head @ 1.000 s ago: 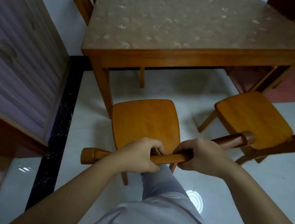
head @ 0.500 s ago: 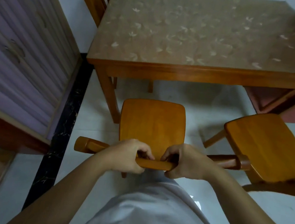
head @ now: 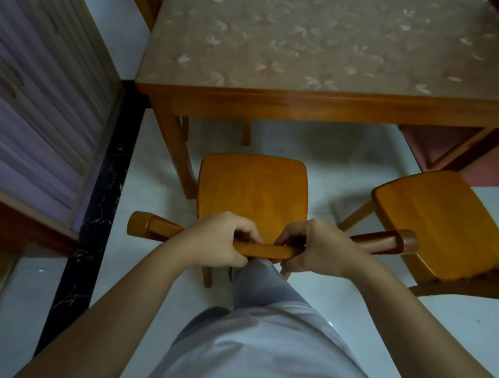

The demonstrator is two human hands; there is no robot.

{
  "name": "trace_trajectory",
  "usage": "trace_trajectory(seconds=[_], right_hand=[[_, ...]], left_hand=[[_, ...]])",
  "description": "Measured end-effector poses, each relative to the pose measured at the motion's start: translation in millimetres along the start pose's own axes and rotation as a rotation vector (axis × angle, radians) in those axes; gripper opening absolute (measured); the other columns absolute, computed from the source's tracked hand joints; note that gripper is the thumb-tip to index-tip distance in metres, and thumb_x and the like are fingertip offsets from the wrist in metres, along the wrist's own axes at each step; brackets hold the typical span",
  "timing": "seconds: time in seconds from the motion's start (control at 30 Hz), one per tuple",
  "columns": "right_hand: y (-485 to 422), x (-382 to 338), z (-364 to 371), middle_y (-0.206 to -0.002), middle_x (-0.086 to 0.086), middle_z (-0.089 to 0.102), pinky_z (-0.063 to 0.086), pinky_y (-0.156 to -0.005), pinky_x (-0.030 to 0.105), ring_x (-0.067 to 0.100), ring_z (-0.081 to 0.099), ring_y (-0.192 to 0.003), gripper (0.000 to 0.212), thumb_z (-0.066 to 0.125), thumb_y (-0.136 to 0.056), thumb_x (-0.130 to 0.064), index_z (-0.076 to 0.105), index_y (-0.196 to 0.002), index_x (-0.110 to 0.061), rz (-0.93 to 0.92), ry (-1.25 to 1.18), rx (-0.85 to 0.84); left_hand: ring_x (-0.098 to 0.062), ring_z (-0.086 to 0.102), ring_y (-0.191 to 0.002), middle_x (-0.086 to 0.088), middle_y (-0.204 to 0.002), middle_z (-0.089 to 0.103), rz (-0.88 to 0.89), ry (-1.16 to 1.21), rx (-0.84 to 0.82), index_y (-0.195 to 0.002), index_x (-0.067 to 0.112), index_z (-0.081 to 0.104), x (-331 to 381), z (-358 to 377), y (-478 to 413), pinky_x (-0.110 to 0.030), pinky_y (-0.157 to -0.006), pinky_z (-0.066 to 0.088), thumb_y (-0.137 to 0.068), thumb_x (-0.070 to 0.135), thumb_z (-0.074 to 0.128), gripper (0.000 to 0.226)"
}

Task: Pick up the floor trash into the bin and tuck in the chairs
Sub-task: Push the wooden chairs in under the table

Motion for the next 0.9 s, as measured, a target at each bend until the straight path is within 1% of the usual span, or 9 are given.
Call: trace_trajectory(seconds=[0.1,0.3,0.4,0.53,0.63,0.7,0.73,0.83,0.9], right_hand=[[-8,1,-7,-0.091,0.001,0.067,0.055,-0.078,0.043,0.018,0.062,-0.082,0.030,0.074,-0.070,-0.024,0.064,-0.098,-0.025,0.004,-0.013,0.005],[-31,13,-29,-0.089,-0.001,0.067,0.055,-0.076,0.043,0.018,0.063,-0.079,0.027,0.074,-0.071,-0.028,0.065,-0.096,-0.028,-0.003,0.009,0.015],[-50,19,-46,-0.088,-0.003,0.066,0.055,-0.074,0.042,0.017,0.062,-0.078,0.025,0.074,-0.071,-0.030,0.065,-0.095,-0.029,-0.022,0.018,0.025],[-81,20,-69,-0.083,-0.007,0.067,0.054,-0.068,0.034,0.012,0.060,-0.074,0.022,0.072,-0.072,-0.032,0.065,-0.094,-0.033,-0.056,0.051,0.076],[-110,20,-93,-0.079,-0.008,0.068,0.046,-0.059,0.027,0.010,0.059,-0.070,0.021,0.071,-0.072,-0.033,0.066,-0.093,-0.033,-0.076,0.095,0.099],[-130,21,-111,-0.077,-0.009,0.068,0.048,-0.061,0.030,0.009,0.059,-0.070,0.021,0.071,-0.071,-0.033,0.067,-0.091,-0.033,-0.076,0.107,0.091],[-140,22,-120,-0.077,-0.010,0.068,0.048,-0.062,0.031,0.009,0.059,-0.070,0.020,0.071,-0.070,-0.032,0.067,-0.090,-0.033,-0.072,0.118,0.086],[-168,24,-145,-0.077,-0.009,0.069,0.045,-0.060,0.026,0.008,0.058,-0.070,0.021,0.070,-0.068,-0.030,0.067,-0.089,-0.033,-0.067,0.154,0.093],[-185,24,-157,-0.078,-0.009,0.068,0.043,-0.058,0.023,0.008,0.058,-0.069,0.021,0.070,-0.069,-0.030,0.068,-0.090,-0.030,-0.096,0.157,0.091]], left_hand=[[-0.008,0.056,-0.094,0.016,-0.099,0.063,-0.007,0.011,-0.009,-0.081,0.043,0.062,0,-7,-10,-0.040,-0.085,0.050,-0.069,0.015,0.071,0.032],[-0.006,0.053,-0.096,0.017,-0.101,0.061,0.013,-0.005,-0.018,-0.089,0.041,0.063,3,-23,-38,-0.036,-0.086,0.048,-0.072,0.017,0.071,0.030],[-0.006,0.054,-0.095,0.016,-0.101,0.062,-0.001,-0.004,-0.003,-0.085,0.044,0.062,1,-37,-60,-0.037,-0.085,0.049,-0.071,0.019,0.072,0.031],[-0.003,0.055,-0.093,0.018,-0.098,0.063,-0.016,-0.020,0.030,-0.082,0.045,0.062,-6,-63,-90,-0.036,-0.084,0.050,-0.070,0.018,0.073,0.032],[-0.003,0.057,-0.089,0.020,-0.092,0.062,-0.029,-0.026,0.045,-0.088,0.043,0.065,-10,-87,-118,-0.038,-0.082,0.051,-0.069,0.018,0.071,0.031],[-0.003,0.057,-0.088,0.020,-0.092,0.061,-0.032,-0.022,0.054,-0.093,0.040,0.066,-11,-101,-137,-0.034,-0.081,0.052,-0.070,0.018,0.072,0.032],[-0.002,0.056,-0.088,0.022,-0.092,0.059,-0.032,-0.022,0.063,-0.095,0.039,0.066,-10,-107,-145,-0.029,-0.080,0.051,-0.071,0.017,0.072,0.033],[0.005,0.052,-0.083,0.030,-0.086,0.053,-0.027,-0.043,0.099,-0.099,0.037,0.067,-9,-128,-169,-0.015,-0.072,0.043,-0.074,0.019,0.071,0.031],[0.005,0.053,-0.085,0.028,-0.088,0.056,-0.029,-0.039,0.112,-0.097,0.037,0.067,-12,-142,-182,-0.016,-0.074,0.044,-0.075,0.021,0.072,0.028]])
Point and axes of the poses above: each hand's wrist, its own y-axis away from the middle knuckle, its own z-axis out of the palm, x = y × z, the point moved 2 cm from there along -y, towards the middle knuckle
